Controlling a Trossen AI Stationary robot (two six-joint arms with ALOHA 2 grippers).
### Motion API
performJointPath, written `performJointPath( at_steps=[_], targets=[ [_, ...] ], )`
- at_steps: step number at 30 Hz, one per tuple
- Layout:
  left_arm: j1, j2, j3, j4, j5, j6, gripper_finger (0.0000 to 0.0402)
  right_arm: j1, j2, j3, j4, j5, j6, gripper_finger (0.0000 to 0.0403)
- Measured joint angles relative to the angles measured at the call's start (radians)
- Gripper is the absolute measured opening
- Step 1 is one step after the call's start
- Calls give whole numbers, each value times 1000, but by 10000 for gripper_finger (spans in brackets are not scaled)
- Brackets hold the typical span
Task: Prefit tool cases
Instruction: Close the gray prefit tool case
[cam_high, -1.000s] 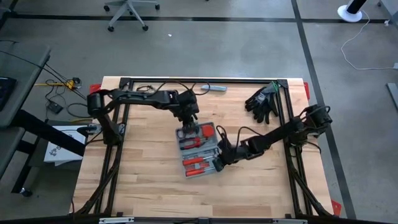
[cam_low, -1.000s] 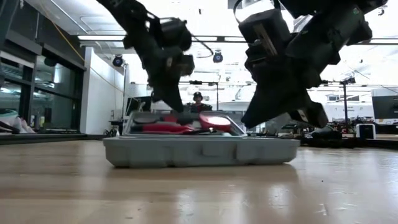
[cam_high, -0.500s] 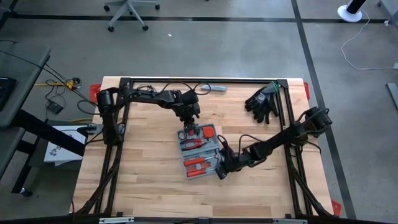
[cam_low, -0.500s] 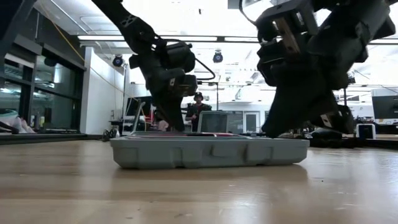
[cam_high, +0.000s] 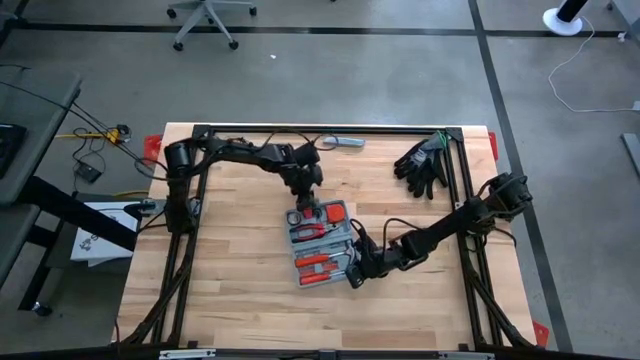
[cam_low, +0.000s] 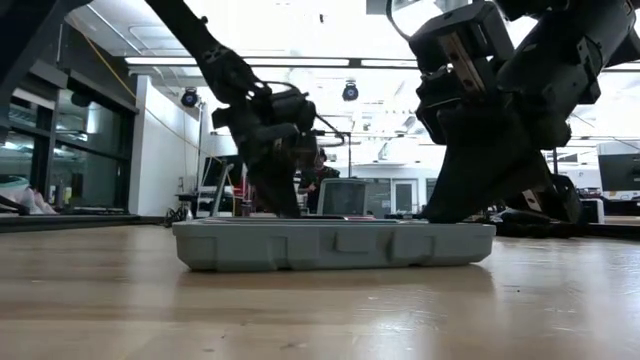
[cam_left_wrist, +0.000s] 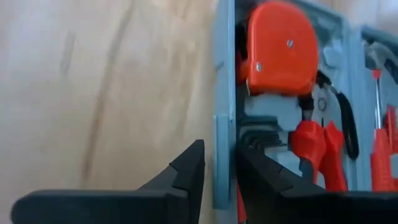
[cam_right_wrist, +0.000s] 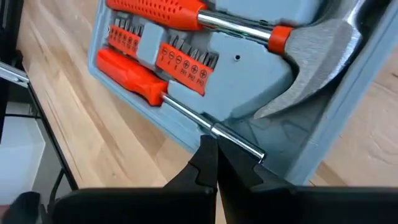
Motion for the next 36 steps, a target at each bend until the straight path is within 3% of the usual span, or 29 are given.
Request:
performJointPath(
  at_steps=[12, 20, 28, 36],
  targets=[
    [55, -42, -1, -12, 164, -25, 92, 10, 0, 0, -3, 10, 16, 0],
    [64, -48, 0, -4, 159, -19, 93, 11, 0, 0, -11, 12, 13, 0],
    [75, -48, 0, -2, 51, 10, 93, 11, 0, 0, -13, 12, 14, 0],
    [86, -35, 0, -4, 131, 15, 93, 8, 0, 0, -13, 12, 5, 0]
  ],
)
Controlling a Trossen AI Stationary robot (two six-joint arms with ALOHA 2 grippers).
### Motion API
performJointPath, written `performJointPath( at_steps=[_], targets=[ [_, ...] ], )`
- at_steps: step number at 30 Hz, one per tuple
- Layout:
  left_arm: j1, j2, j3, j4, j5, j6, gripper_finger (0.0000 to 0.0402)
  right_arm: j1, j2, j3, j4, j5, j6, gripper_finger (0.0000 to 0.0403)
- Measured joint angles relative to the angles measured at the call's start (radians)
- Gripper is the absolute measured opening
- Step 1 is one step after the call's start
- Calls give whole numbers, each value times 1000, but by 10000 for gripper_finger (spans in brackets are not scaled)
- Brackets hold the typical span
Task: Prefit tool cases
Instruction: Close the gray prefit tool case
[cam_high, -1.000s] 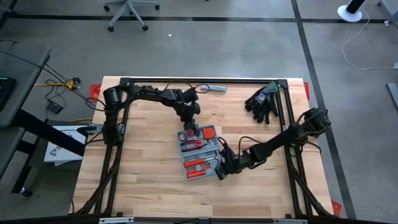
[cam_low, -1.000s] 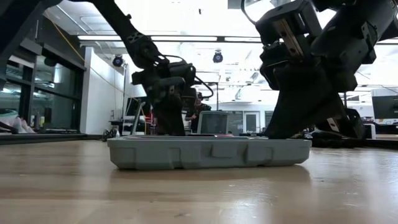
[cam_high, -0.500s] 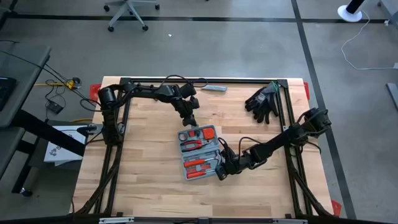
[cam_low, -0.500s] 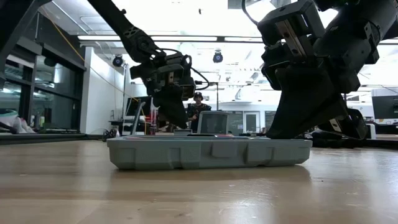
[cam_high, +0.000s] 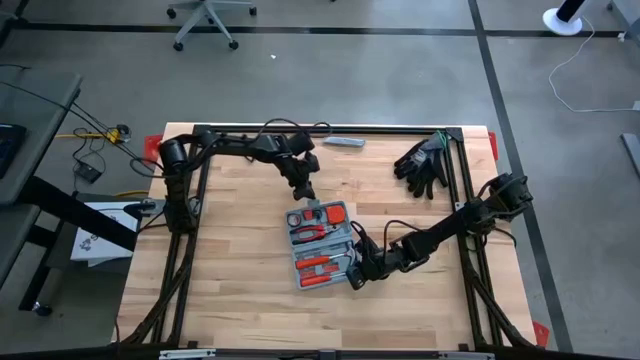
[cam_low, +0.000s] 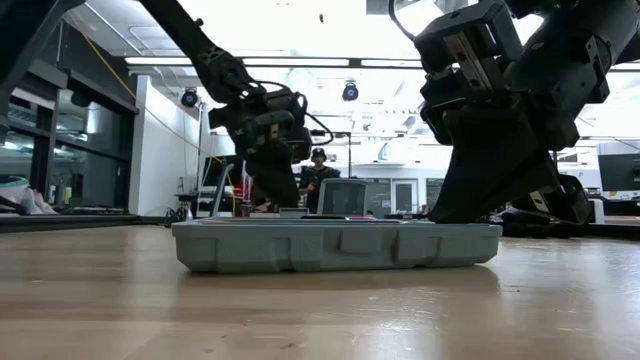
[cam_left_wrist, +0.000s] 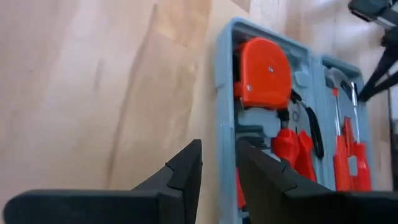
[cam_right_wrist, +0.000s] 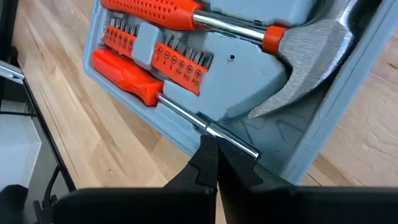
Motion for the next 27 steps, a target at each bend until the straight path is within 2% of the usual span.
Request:
performJointPath(
  at_steps=[4, 17, 22, 27],
  targets=[
    [3, 29, 0, 7, 91, -2, 93, 0, 0, 0, 0, 0, 0, 0],
    [20, 35, 0, -2, 138, 13, 84, 0, 0, 0, -1, 4, 2, 0],
    [18, 35, -1, -12, 80, 21, 83, 0, 0, 0, -7, 5, 2, 0],
    [19, 35, -1, -5, 87, 22, 93, 0, 0, 0, -7, 5, 2, 0]
  ],
)
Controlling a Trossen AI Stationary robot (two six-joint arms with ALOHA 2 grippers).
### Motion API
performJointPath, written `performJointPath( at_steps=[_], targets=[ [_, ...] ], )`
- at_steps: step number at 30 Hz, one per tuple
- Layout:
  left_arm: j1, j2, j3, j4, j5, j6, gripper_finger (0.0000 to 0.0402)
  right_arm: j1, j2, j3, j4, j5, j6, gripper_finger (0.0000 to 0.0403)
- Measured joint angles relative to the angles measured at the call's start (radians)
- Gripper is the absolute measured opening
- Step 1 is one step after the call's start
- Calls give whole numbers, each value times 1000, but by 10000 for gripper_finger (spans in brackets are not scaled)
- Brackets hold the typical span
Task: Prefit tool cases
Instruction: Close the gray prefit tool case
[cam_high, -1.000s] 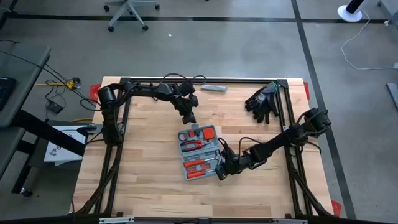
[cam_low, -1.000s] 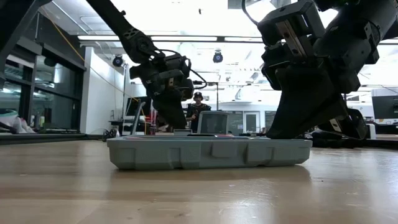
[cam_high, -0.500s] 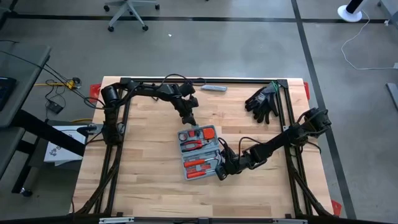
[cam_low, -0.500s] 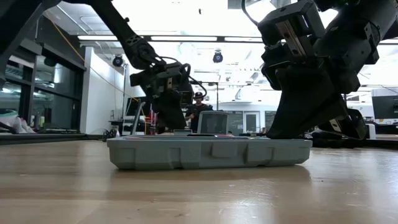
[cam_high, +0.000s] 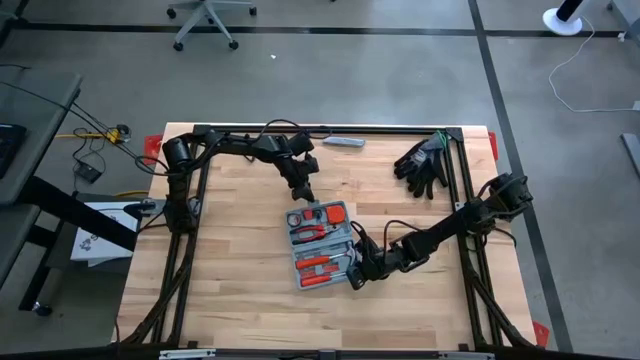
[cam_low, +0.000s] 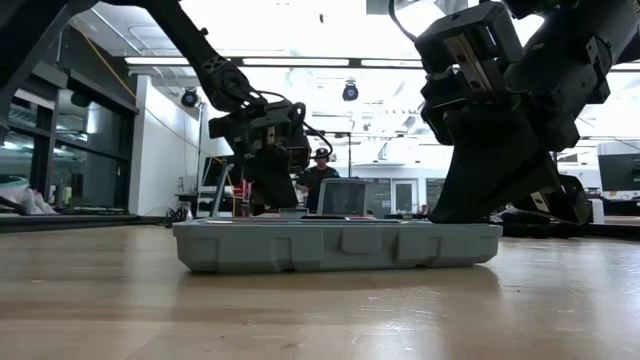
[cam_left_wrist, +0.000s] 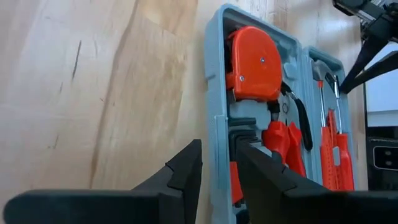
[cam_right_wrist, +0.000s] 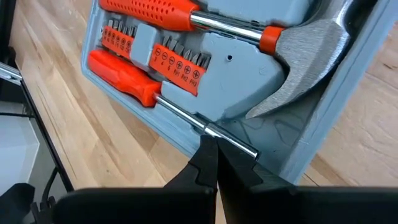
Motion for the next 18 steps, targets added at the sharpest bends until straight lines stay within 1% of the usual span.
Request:
performJointPath(
  at_steps=[9, 15, 18],
  targets=[
    [-4, 4, 0, -19, 2, 18, 95, 0, 0, 0, 0, 1, -2, 0],
    [-4, 13, 0, -14, 80, 18, 94, 0, 0, 0, -1, 1, -3, 0],
    [-7, 13, 0, -14, 74, 18, 91, 0, 0, 0, -3, 2, -3, 0]
  ],
)
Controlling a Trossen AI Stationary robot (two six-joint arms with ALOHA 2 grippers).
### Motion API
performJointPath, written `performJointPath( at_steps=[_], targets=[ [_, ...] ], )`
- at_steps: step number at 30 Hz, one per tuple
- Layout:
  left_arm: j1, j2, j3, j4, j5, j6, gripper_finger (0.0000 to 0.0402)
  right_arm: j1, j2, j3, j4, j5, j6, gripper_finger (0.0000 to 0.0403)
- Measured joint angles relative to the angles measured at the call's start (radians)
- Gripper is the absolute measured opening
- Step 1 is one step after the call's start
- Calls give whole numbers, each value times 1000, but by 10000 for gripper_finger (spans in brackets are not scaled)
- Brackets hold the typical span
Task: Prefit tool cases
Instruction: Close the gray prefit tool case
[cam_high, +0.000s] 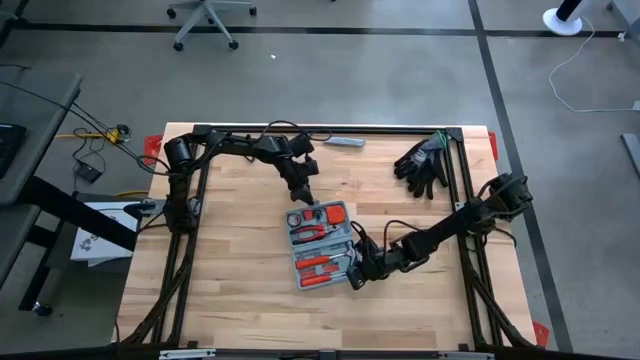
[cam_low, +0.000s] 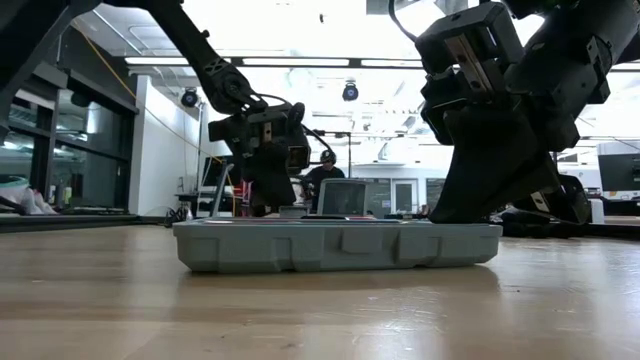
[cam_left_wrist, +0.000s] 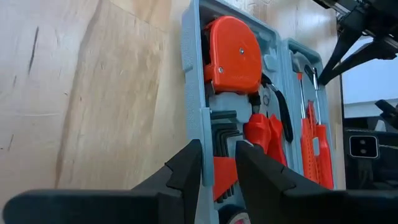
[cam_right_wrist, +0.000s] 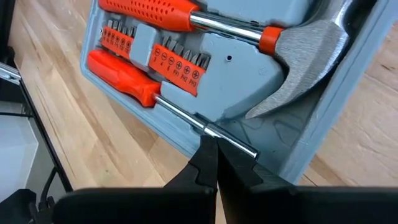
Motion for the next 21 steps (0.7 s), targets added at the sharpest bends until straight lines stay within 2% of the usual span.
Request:
performJointPath(
  at_steps=[6, 15, 21],
  targets=[
    [0, 0, 0, 0, -1, 0, 69, 0, 0, 0, -3, 0, 0, 0],
    [-9, 0, 0, -2, -30, 4, 10, 0, 0, 0, -4, 0, 0, 0],
    [-19, -3, 2, -2, -68, 2, 3, 1, 0, 0, 5, 10, 10, 0]
  ],
)
